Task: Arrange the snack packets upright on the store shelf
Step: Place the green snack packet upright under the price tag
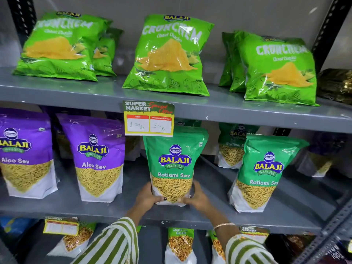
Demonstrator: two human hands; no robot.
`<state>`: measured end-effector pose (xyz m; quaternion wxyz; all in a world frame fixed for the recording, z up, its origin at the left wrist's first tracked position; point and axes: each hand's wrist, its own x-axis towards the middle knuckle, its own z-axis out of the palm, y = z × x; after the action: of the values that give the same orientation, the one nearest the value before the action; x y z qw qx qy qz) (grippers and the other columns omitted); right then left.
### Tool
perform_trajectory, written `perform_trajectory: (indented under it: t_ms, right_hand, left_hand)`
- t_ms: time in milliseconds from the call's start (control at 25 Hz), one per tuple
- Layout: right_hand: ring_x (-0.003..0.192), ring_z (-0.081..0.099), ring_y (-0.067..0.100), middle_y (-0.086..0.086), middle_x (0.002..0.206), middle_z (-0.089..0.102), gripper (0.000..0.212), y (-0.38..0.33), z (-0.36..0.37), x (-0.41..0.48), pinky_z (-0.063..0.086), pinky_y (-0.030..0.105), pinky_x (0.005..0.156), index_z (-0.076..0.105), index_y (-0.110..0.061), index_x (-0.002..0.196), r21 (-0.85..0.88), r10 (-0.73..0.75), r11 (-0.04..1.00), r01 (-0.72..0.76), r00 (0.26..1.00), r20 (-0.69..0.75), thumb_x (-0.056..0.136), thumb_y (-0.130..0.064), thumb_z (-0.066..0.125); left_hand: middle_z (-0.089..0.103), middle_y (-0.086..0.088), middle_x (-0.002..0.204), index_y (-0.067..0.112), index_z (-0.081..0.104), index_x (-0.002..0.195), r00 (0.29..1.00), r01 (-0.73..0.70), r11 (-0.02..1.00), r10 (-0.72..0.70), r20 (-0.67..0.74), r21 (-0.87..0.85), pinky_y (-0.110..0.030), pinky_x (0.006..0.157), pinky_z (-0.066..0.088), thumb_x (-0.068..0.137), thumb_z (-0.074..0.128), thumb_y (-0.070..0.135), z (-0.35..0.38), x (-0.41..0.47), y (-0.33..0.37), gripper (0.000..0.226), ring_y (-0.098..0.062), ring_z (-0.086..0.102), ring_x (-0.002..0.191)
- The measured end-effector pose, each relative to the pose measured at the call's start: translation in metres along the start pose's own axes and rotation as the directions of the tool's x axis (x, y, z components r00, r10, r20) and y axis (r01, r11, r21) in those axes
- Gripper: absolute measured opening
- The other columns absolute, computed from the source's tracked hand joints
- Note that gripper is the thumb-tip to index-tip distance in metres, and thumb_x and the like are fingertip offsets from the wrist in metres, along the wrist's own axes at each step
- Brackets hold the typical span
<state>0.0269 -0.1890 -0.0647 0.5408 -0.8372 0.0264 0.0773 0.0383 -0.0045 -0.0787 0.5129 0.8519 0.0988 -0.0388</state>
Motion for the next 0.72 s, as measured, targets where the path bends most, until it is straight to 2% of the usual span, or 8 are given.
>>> perform_trajectory:
  t_ms: [40, 80, 160, 240, 320, 480, 600, 720]
  right_hand:
    - [0.127, 0.046, 0.026, 0.010, 0.137, 0.050, 0.131, 0.013, 0.005, 0.005, 0.040, 0.040, 0.105, 0.033, -0.007, 0.136, -0.012, 0.004, 1.000, -0.004, 1.000, -0.003, 0.028, -0.060, 0.084]
    - [0.123, 0.050, 0.028, 0.012, 0.132, 0.054, 0.119, 0.016, 0.006, 0.006, 0.043, 0.038, 0.101, 0.038, -0.005, 0.131, -0.040, 0.008, 0.999, -0.010, 1.000, -0.030, 0.034, -0.051, 0.088]
    - [0.116, 0.055, 0.030, 0.016, 0.125, 0.060, 0.082, 0.012, 0.005, 0.002, 0.043, 0.030, 0.090, 0.045, -0.001, 0.124, -0.095, 0.002, 0.995, -0.012, 0.995, -0.103, 0.056, -0.019, 0.087]
    - [0.110, 0.057, 0.028, 0.015, 0.117, 0.062, 0.068, 0.012, 0.003, 0.000, 0.039, 0.023, 0.082, 0.048, 0.000, 0.121, -0.095, -0.003, 0.995, -0.010, 0.991, -0.131, 0.063, -0.008, 0.081]
    - [0.102, 0.056, 0.023, 0.011, 0.109, 0.061, 0.065, 0.011, 0.002, -0.002, 0.040, 0.023, 0.081, 0.049, -0.001, 0.120, -0.097, 0.000, 0.995, -0.012, 0.992, -0.130, 0.064, -0.010, 0.081]
    - [0.100, 0.053, 0.020, 0.012, 0.114, 0.062, 0.067, 0.009, 0.001, -0.003, 0.046, 0.032, 0.091, 0.049, -0.003, 0.121, -0.104, 0.006, 0.994, -0.020, 0.991, -0.130, 0.063, -0.012, 0.082]
    - [0.099, 0.049, 0.016, 0.014, 0.121, 0.061, 0.068, 0.008, 0.000, -0.004, 0.043, 0.029, 0.091, 0.047, -0.004, 0.124, -0.105, -0.004, 0.994, -0.009, 0.993, -0.115, 0.065, -0.010, 0.080]
    - [0.104, 0.053, 0.019, 0.015, 0.127, 0.060, 0.069, 0.005, -0.001, -0.008, 0.042, 0.026, 0.090, 0.047, -0.005, 0.125, -0.108, 0.006, 0.994, -0.019, 0.993, -0.117, 0.066, -0.011, 0.080]
  left_hand:
    - [0.062, -0.016, 0.125, 0.003, 0.052, 0.119, 1.000, -0.004, 1.000, 0.004, -0.001, 0.001, -0.036, 0.094, 0.046, 0.067, 0.078, 0.005, 0.001, 0.000, 0.000, 0.058, -0.028, 0.057, 0.114]
    - [0.062, -0.016, 0.125, 0.003, 0.052, 0.118, 1.000, -0.002, 1.000, 0.002, 0.005, 0.002, -0.035, 0.093, 0.046, 0.067, 0.078, 0.004, 0.002, 0.001, 0.000, 0.057, -0.029, 0.058, 0.113]
    - [0.062, -0.017, 0.124, 0.001, 0.052, 0.117, 1.000, -0.007, 1.000, 0.007, 0.017, 0.011, -0.031, 0.088, 0.045, 0.068, 0.077, 0.003, 0.002, -0.001, -0.001, 0.055, -0.029, 0.058, 0.112]
    - [0.062, -0.017, 0.123, 0.000, 0.052, 0.117, 0.999, -0.025, 1.000, 0.024, 0.023, 0.019, -0.029, 0.085, 0.044, 0.068, 0.077, 0.003, 0.002, -0.002, -0.001, 0.055, -0.029, 0.058, 0.112]
    - [0.062, -0.017, 0.122, 0.000, 0.053, 0.116, 0.999, -0.032, 0.999, 0.032, 0.016, 0.009, -0.031, 0.087, 0.045, 0.068, 0.078, 0.004, 0.001, -0.003, -0.002, 0.055, -0.029, 0.058, 0.111]
    - [0.063, -0.017, 0.121, 0.001, 0.054, 0.115, 0.999, -0.036, 0.999, 0.036, 0.001, 0.006, -0.030, 0.085, 0.045, 0.066, 0.079, 0.006, 0.002, -0.006, -0.001, 0.055, -0.028, 0.060, 0.109]
    - [0.063, -0.017, 0.120, 0.001, 0.054, 0.114, 1.000, -0.031, 1.000, 0.031, 0.002, 0.000, -0.032, 0.086, 0.047, 0.066, 0.079, 0.006, 0.002, -0.005, -0.001, 0.054, -0.025, 0.059, 0.101]
    - [0.063, -0.015, 0.122, 0.002, 0.053, 0.116, 0.999, -0.027, 0.999, 0.027, 0.021, 0.032, -0.036, 0.092, 0.049, 0.065, 0.081, 0.009, 0.000, -0.004, -0.001, 0.059, -0.027, 0.059, 0.108]
